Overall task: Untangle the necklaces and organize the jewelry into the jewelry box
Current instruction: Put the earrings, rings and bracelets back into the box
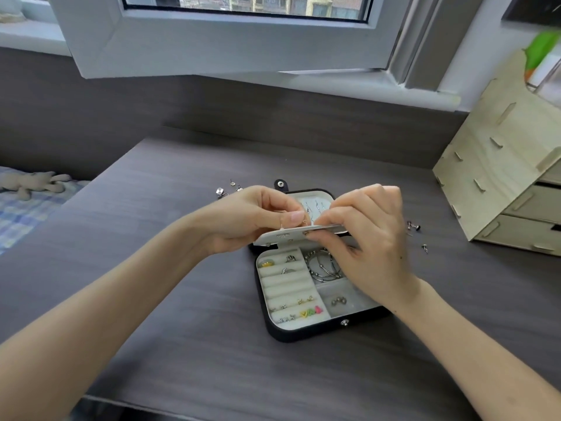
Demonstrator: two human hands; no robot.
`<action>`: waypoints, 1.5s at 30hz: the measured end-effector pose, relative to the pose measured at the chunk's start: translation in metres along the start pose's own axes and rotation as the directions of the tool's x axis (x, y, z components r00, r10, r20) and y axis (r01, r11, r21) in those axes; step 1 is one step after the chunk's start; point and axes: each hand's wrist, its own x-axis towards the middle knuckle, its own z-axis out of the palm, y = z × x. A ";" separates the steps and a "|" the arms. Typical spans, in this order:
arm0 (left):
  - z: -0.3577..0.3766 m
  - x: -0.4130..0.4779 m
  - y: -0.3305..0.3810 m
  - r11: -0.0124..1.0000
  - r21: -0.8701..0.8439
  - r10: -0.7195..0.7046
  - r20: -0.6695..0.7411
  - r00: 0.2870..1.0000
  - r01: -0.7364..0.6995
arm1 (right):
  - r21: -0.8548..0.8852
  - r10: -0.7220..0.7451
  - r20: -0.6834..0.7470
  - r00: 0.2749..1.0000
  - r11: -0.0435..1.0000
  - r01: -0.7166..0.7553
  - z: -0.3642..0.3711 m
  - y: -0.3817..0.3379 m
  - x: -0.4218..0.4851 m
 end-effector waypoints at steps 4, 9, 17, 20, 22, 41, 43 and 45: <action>-0.001 0.001 0.000 0.999 -0.015 0.035 0.035 0.999 -0.034 | -0.001 0.000 0.010 1.000 1.000 0.000 -0.001 0.000 0.000; -0.001 0.000 0.001 0.999 -0.025 0.038 0.033 0.999 -0.037 | -0.003 0.004 0.017 1.000 1.000 -0.004 -0.001 -0.001 0.001; -0.001 -0.005 0.012 0.966 0.209 0.169 -0.054 0.984 -0.154 | -0.005 0.021 0.034 0.999 1.000 -0.021 -0.002 -0.003 0.002; -0.001 -0.006 0.018 0.908 0.360 0.250 -0.056 0.967 -0.214 | -0.010 0.026 0.037 0.999 1.000 -0.026 -0.002 -0.003 0.002; -0.001 -0.005 0.021 0.836 0.488 0.298 -0.018 0.954 -0.251 | -0.008 0.027 0.034 0.999 1.000 -0.027 -0.002 -0.003 0.003; -0.014 0.006 0.034 0.929 0.369 -0.002 0.051 0.999 -0.017 | 0.045 0.111 0.064 0.992 0.992 -0.114 0.003 0.001 0.015; -0.014 0.007 0.035 0.928 0.373 -0.018 0.035 0.999 0.003 | 0.064 0.134 0.070 0.988 0.988 -0.139 0.003 0.001 0.018; -0.015 0.008 0.038 0.929 0.370 -0.037 0.028 0.999 0.024 | 0.070 0.150 0.061 0.987 0.986 -0.154 0.002 0.000 0.020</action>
